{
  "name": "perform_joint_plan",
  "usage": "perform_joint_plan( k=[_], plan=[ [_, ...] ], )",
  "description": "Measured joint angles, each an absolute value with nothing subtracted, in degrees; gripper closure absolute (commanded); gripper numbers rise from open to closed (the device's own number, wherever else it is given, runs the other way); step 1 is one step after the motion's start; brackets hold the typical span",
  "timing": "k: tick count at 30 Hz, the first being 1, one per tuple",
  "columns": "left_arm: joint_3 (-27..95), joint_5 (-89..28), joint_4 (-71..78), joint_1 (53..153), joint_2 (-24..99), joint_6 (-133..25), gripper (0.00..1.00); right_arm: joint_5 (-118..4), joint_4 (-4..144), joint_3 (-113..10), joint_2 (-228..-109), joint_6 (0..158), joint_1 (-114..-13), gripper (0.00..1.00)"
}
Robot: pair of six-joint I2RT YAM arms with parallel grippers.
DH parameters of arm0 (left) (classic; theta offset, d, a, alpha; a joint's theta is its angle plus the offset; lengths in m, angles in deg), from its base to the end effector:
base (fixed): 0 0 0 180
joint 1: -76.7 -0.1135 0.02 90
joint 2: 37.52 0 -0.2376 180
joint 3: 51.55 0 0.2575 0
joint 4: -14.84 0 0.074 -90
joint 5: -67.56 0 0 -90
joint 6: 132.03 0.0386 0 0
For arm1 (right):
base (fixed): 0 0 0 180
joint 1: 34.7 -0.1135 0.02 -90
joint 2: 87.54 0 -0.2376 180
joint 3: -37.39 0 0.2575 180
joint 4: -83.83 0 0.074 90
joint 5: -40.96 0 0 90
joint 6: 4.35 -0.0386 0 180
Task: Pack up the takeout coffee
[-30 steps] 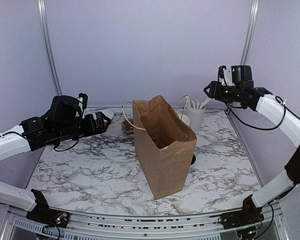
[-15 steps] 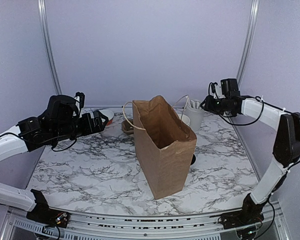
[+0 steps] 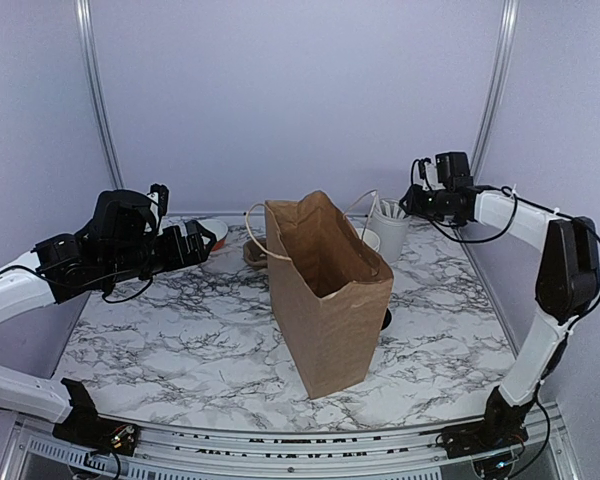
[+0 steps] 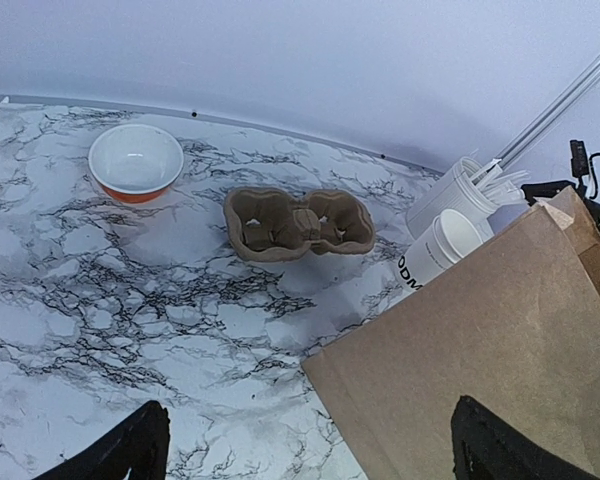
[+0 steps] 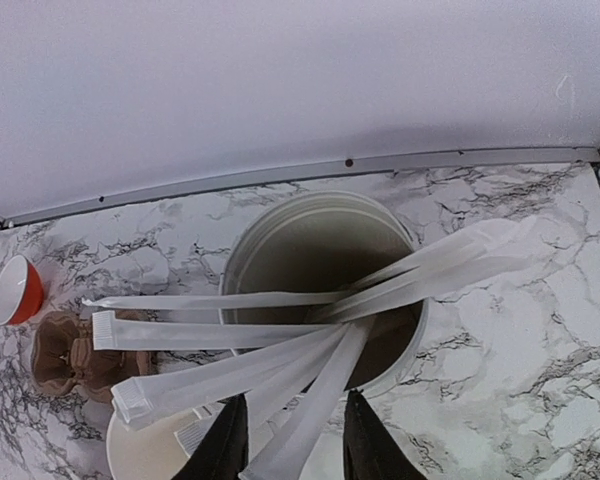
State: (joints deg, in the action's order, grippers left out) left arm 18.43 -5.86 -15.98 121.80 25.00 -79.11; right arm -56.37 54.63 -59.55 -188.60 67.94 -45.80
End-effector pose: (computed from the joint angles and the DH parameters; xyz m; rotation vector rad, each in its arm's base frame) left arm 0.1967 -0.1818 0.3137 -0.0515 2.0180 -0.6475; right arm 0.4075 0.0850 0.2665 0.0504 2.1775 0.4271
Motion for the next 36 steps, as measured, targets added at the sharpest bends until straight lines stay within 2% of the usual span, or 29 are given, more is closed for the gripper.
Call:
perform_joint_plan(
  k=[10, 25, 36],
  plan=[
    [18.43, -5.86, -16.00, 121.80, 25.00, -79.18, 0.01, -49.70, 54.89, -62.22, -192.49, 71.22, -48.29, 0.76],
    [18.41, -5.86, -16.04, 121.80, 24.85, -79.90, 0.01, -40.89, 55.62, -62.85, -194.06, 73.71, -50.63, 1.00],
    [18.41, -5.86, -16.04, 121.80, 24.85, -80.14, 0.01, -38.86, 54.70, -64.84, -193.67, 73.95, -51.28, 1.00]
  ],
)
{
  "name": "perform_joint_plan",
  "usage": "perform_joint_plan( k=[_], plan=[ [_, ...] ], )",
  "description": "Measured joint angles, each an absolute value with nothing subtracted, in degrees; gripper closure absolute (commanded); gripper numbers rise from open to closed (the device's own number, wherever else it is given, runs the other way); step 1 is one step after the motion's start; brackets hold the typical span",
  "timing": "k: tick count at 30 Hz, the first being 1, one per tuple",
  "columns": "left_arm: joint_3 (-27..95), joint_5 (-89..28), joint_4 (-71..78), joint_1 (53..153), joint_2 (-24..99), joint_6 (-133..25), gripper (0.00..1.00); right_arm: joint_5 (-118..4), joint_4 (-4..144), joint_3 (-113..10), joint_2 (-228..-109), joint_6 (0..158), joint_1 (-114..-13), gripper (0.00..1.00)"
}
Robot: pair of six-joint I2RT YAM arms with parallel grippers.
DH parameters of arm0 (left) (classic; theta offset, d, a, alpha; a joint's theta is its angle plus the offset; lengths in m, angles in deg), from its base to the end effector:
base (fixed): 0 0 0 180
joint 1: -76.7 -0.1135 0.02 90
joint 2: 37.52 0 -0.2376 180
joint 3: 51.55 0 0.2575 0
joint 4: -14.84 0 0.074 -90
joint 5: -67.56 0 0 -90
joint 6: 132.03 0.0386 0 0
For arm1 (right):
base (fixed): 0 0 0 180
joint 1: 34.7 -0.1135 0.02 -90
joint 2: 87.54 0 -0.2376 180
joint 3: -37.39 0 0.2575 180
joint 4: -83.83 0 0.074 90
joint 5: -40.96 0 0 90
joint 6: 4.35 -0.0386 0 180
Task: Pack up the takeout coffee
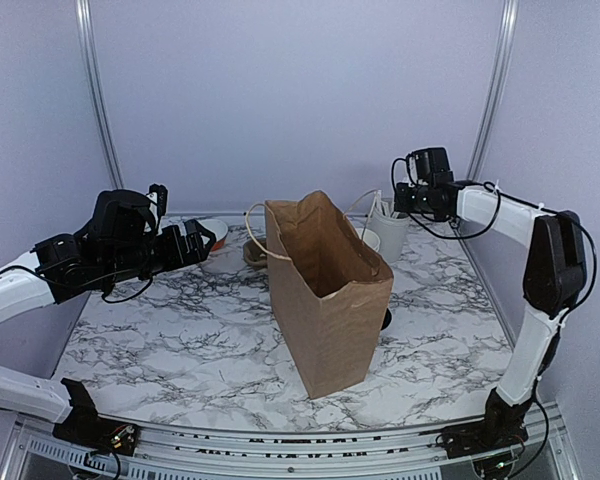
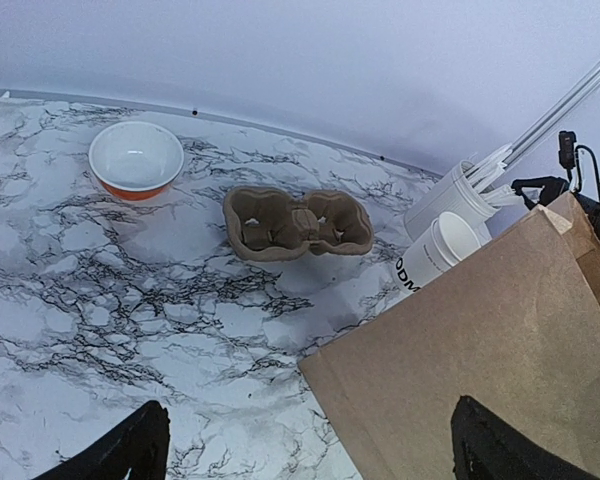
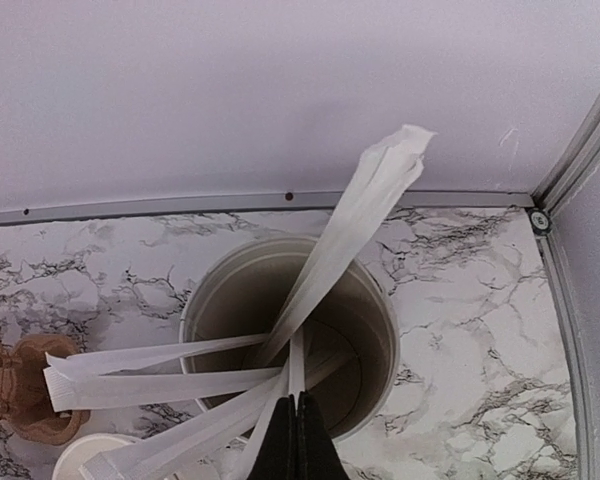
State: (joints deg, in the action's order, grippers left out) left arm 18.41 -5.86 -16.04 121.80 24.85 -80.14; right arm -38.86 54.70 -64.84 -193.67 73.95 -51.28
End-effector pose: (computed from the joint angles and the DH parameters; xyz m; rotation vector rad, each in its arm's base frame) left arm 0.1963 -0.1814 0.3141 -0.0699 2.0185 -0.6597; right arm 0.4206 0.1181 0.2632 0.0122 2.1386 0.0987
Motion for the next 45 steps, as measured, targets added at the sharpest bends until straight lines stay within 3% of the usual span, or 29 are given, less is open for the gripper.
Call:
perform_joint_plan(
  k=[27, 45],
  plan=[
    [18.41, -6.34, -16.04, 121.80, 24.94, -80.14, 0.01, -36.70, 40.27, -78.33, -192.03, 75.22, -51.65, 1.00],
    [18.41, -6.95, -16.02, 121.78, 25.18, -80.07, 0.01, -36.26, 33.91, -80.18, -189.56, 75.44, -52.00, 1.00]
  ],
)
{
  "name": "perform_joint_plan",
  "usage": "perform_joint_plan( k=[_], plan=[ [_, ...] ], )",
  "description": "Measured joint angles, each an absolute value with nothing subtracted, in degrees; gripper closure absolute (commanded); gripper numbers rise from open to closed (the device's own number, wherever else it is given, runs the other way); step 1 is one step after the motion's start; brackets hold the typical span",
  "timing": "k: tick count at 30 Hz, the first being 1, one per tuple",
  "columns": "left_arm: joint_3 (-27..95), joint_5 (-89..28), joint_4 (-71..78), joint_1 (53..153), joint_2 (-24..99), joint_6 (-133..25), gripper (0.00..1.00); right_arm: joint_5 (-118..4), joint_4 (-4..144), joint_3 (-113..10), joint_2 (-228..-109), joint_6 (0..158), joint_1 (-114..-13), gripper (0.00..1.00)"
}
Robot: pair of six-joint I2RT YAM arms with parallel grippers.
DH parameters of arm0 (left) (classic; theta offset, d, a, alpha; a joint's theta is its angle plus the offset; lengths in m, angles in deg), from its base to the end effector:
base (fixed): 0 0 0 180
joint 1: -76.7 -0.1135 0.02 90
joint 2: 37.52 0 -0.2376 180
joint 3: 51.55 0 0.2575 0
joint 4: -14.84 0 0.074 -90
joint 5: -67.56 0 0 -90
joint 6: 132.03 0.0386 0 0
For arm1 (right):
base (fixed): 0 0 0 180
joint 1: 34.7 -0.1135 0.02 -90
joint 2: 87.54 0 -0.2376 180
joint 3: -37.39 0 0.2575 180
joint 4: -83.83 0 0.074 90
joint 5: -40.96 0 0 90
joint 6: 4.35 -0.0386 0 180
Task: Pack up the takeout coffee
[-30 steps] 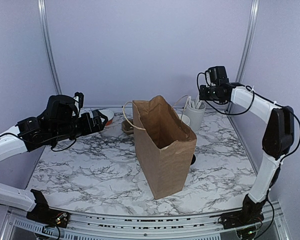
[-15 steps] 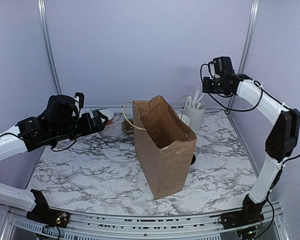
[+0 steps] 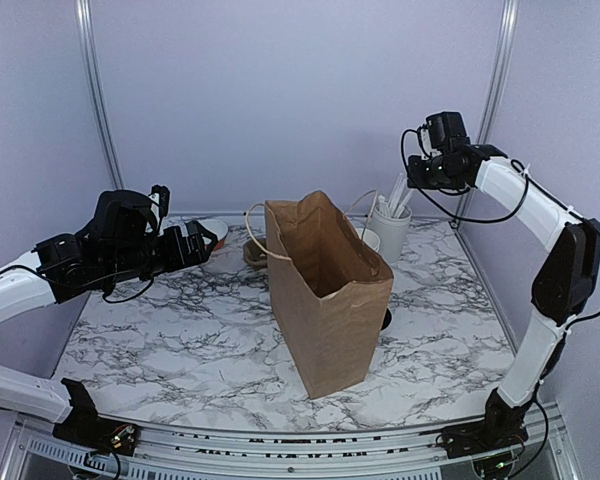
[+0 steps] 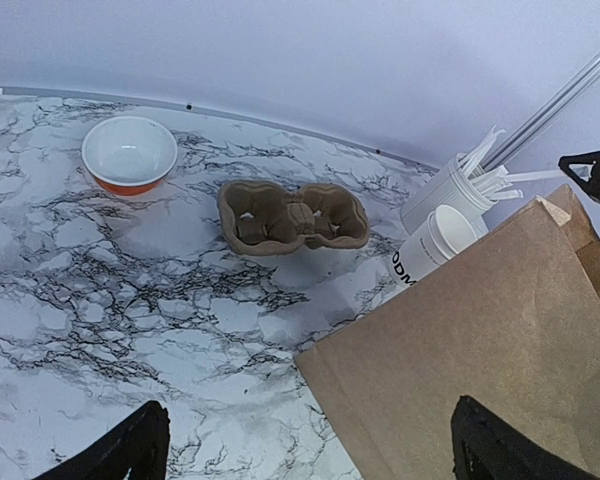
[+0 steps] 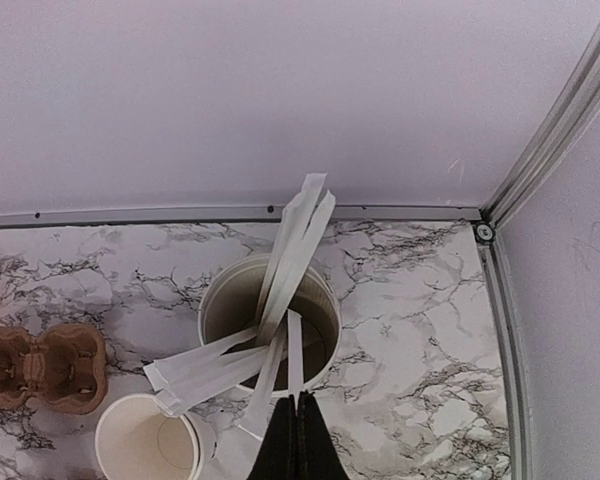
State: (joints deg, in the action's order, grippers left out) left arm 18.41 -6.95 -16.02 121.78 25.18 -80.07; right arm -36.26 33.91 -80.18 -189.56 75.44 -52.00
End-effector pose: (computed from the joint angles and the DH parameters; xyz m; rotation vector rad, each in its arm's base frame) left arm 0.1968 -0.1827 0.3127 -0.0555 2.0294 -0.6721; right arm 0.3937 0.1137 0.3519 -0.0062 2.1540 0.0358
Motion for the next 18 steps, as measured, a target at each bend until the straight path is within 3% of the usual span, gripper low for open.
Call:
perform_joint_plan(
  k=[18],
  plan=[
    [18.41, -7.50, -15.95, 121.74, 25.61, -79.92, 0.01, -34.56, 29.04, -81.54, -187.13, 75.89, -52.86, 1.00]
  ],
)
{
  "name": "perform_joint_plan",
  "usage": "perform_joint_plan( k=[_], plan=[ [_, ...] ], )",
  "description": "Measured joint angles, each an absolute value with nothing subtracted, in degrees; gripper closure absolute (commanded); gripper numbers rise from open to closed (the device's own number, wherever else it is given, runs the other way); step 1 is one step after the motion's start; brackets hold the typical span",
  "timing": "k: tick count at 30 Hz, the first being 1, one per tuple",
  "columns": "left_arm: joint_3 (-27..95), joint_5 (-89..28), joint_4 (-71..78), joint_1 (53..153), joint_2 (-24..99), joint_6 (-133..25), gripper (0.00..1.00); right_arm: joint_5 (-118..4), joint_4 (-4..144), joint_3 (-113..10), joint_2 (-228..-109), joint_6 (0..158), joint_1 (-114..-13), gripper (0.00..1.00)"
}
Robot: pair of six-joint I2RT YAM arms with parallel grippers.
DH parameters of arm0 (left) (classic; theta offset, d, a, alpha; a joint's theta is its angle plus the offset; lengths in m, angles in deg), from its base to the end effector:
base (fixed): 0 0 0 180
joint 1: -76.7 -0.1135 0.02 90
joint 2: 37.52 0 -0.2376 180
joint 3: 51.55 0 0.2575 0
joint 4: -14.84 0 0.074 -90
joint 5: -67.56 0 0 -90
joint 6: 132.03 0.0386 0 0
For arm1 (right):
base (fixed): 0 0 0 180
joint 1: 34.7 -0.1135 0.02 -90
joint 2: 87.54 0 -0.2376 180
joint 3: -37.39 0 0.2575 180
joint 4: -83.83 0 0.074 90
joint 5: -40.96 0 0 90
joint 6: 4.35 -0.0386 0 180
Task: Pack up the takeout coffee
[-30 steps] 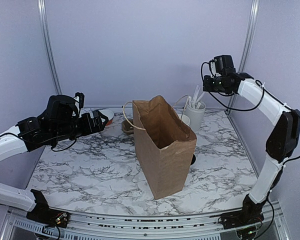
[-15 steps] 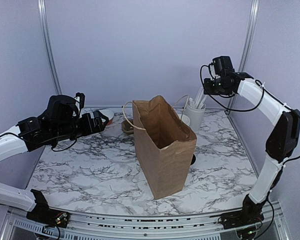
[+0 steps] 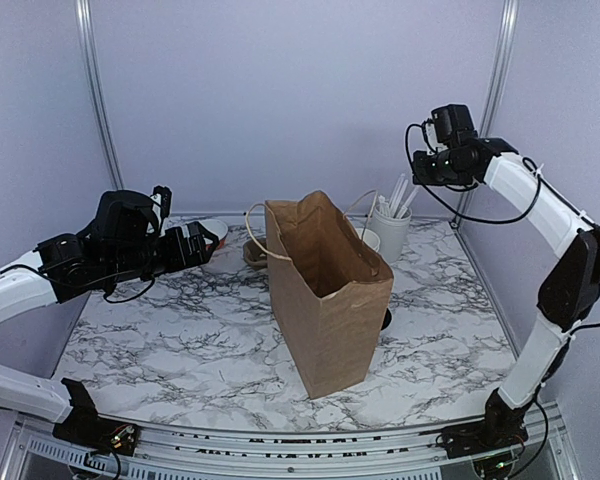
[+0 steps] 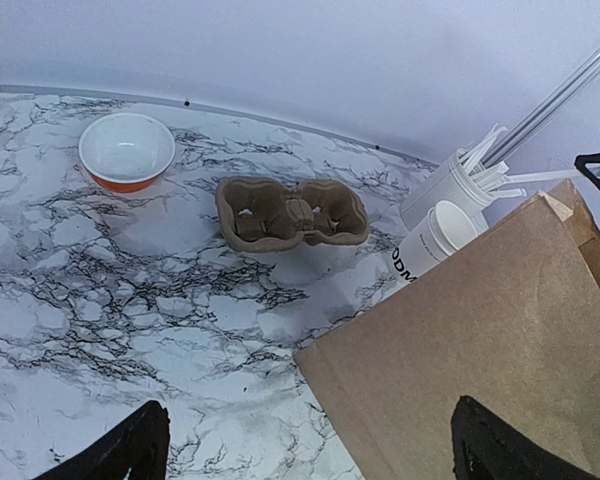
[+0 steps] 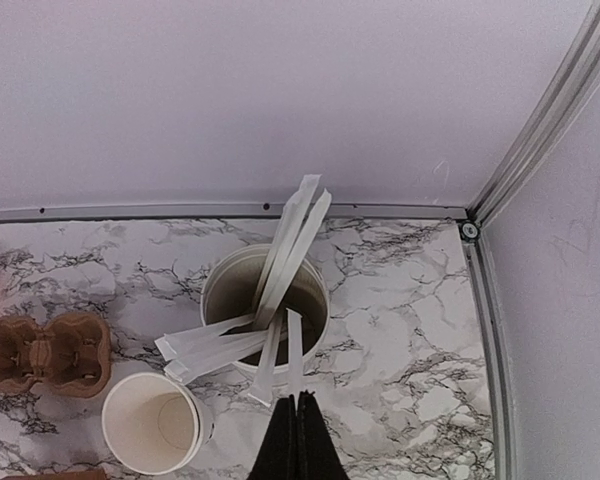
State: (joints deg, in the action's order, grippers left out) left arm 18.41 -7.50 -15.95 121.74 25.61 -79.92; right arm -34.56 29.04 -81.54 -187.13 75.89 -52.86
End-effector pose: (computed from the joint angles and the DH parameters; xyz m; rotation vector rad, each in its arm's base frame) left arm 0.1978 -0.1840 0.3109 -0.0461 2.0378 -0.6744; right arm 0.3767 0.1134 0.3685 -0.0171 2.1670 0.0024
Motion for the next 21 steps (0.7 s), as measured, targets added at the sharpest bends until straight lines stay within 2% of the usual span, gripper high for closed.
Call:
perform_joint_plan(
  k=[13, 21],
  plan=[
    [18.41, -8.46, -15.60, 121.69, 26.66, -79.90, 0.01, -36.04, 27.20, -81.65, -179.70, 75.81, -52.97, 1.00],
    [18.41, -8.94, -15.19, 121.69, 27.60, -79.88, 0.01, -44.09, 27.92, -81.32, -172.55, 74.98, -53.23, 1.00]
  ],
)
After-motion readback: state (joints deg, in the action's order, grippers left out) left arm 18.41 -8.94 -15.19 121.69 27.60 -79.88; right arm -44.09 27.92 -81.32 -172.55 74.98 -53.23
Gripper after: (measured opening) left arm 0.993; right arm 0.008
